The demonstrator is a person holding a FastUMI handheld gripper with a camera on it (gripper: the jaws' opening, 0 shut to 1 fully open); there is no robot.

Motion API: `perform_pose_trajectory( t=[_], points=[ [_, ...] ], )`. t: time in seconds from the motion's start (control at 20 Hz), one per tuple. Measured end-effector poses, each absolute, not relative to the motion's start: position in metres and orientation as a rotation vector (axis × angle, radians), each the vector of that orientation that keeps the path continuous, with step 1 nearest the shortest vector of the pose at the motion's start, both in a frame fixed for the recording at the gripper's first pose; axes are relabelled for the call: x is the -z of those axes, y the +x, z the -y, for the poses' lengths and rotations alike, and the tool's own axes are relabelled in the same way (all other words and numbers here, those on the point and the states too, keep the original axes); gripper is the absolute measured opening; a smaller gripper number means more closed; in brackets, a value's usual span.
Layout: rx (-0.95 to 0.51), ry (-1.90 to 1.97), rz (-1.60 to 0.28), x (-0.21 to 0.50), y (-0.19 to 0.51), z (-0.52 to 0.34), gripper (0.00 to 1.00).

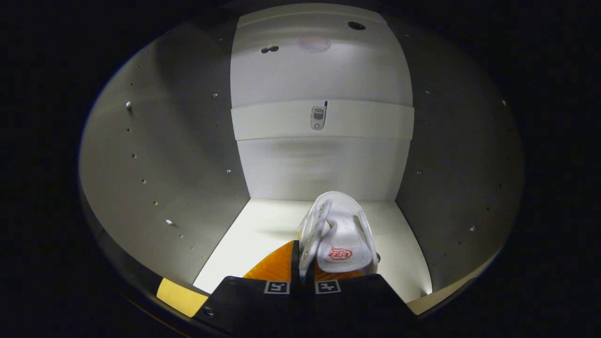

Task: Open the shoe cabinet door, grab the shoes and put them into the shoe cabinet, then close the shoe cabinet door.

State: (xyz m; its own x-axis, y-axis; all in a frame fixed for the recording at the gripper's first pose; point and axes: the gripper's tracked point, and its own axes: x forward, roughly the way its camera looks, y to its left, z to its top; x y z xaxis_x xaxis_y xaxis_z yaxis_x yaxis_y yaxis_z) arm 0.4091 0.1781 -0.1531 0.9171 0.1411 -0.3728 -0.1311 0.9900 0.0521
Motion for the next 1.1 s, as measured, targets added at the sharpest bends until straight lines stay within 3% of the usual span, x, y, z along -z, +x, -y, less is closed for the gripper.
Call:
perform_pose_trajectory(
  t=[0.85,1.05,1.1],
  points=[
    [-0.092,-0.042,-0.457,0.201,0.45,-0.193,0.06],
    [-0.091,-0.017,-0.489,0.205,0.446,-0.198,0.13],
    [-0.097,0.007,-0.499,0.204,0.444,-0.2,0.21]
  ],
)
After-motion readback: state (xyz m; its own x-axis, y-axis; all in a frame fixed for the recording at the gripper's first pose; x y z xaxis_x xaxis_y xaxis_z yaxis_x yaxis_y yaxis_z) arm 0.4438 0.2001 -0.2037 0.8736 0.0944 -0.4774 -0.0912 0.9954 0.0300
